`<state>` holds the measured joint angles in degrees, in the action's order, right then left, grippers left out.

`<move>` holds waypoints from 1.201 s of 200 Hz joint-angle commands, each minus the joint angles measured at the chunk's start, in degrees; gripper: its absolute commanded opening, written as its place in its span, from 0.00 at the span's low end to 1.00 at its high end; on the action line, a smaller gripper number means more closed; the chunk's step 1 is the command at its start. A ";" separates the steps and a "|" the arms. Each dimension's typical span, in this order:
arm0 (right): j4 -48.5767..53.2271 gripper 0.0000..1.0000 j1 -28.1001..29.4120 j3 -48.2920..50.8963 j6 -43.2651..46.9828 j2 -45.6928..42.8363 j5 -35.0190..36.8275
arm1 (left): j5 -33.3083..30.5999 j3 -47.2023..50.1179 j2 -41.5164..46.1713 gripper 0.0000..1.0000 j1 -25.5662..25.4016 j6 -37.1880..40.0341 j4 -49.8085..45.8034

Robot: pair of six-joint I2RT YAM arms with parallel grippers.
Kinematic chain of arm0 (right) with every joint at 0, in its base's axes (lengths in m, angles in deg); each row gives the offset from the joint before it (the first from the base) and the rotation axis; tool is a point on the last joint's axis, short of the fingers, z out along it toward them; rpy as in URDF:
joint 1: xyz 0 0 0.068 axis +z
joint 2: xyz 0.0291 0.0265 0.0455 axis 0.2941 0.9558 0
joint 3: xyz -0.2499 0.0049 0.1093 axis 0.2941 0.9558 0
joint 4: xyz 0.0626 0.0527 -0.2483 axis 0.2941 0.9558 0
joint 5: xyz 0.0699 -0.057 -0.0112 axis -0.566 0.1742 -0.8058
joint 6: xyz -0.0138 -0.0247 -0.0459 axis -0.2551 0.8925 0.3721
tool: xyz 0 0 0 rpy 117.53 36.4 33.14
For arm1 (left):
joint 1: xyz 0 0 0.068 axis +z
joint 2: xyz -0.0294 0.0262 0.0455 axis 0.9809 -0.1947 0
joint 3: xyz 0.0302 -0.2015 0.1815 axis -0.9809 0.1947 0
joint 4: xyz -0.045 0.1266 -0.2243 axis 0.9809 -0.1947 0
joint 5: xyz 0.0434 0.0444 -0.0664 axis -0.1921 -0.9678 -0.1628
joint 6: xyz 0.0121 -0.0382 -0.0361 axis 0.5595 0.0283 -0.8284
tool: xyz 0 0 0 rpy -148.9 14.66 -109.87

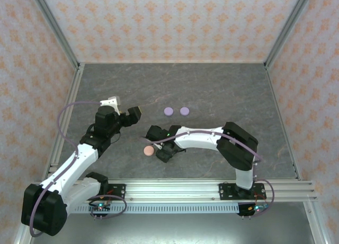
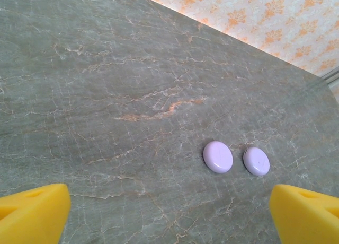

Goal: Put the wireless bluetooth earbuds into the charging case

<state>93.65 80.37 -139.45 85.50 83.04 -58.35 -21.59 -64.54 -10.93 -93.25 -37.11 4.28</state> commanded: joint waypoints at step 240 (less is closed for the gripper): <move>-28.77 0.45 -4.03 21.93 27.02 -52.22 9.66 | 36.00 -12.35 -2.43 0.83 -16.89 -1.45 8.50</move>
<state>67.03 76.19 -117.09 110.76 31.06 -48.49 13.14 -74.46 -11.19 -108.77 -39.49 9.98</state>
